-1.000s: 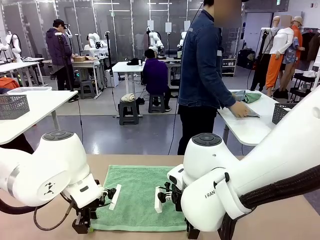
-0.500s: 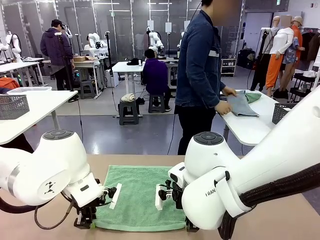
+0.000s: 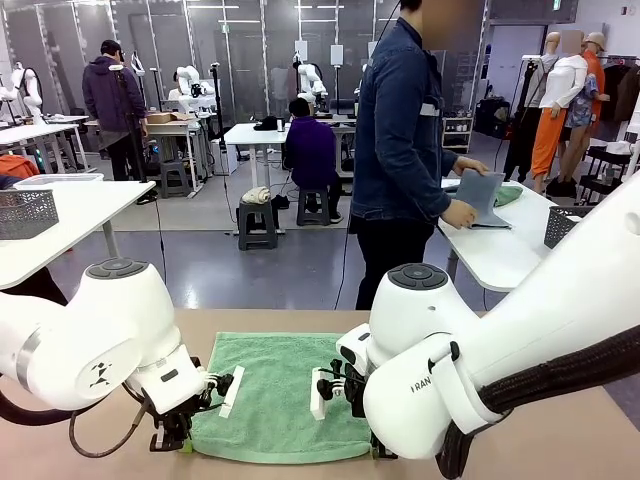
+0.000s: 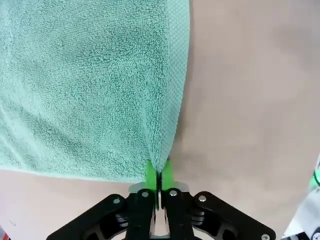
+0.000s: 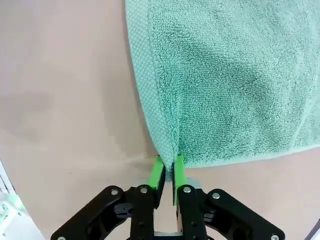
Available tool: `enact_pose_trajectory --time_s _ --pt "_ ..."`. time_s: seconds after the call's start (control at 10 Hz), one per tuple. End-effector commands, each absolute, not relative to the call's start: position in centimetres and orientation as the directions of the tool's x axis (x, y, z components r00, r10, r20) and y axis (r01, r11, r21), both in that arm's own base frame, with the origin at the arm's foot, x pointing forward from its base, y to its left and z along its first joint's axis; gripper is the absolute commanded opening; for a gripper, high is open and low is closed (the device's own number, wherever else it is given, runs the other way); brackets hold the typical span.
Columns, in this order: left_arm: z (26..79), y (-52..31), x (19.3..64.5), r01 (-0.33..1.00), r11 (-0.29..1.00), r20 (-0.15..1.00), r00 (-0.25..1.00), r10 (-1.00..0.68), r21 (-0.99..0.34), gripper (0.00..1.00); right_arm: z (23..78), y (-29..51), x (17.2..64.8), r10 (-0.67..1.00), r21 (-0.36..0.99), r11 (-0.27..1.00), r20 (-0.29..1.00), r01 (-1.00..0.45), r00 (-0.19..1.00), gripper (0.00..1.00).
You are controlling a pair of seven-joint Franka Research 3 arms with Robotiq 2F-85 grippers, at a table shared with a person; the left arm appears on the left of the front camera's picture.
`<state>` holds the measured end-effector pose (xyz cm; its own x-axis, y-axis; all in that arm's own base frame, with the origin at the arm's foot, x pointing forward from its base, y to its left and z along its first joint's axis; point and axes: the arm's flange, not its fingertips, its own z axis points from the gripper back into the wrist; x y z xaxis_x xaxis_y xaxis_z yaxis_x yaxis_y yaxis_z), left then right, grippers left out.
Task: Fold the towels and place them in the basket.
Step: When a person lays out a Towel with hook on the table, fold it in half twice.
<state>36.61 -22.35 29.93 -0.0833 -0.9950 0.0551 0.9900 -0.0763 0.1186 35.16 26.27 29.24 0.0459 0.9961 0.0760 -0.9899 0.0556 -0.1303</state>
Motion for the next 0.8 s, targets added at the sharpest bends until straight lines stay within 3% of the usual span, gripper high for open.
enact_pose_trajectory --time_s 0.0,0.4,0.5,0.7 --pt "29.9 -22.3 36.6 0.99 -0.073 0.057 -0.08 -0.995 0.117 0.0 29.2 26.3 35.2 0.996 -0.129 0.061 0.077 -0.99 0.051 0.0" --pt "29.9 -22.3 36.6 0.99 -0.073 0.057 -0.08 -0.995 0.117 0.0 29.2 26.3 35.2 0.996 -0.129 0.061 0.077 -0.99 0.051 0.0" --pt "30.0 -22.4 36.6 0.99 -0.076 0.056 -0.083 -0.995 0.119 0.04 29.3 26.3 35.2 0.996 -0.132 0.056 0.077 -0.99 0.046 0.11" --pt "32.0 -24.2 36.3 0.984 -0.096 0.064 -0.106 -0.992 0.147 0.04 31.2 26.8 35.1 0.996 -0.147 0.033 0.084 -0.989 0.021 0.11"
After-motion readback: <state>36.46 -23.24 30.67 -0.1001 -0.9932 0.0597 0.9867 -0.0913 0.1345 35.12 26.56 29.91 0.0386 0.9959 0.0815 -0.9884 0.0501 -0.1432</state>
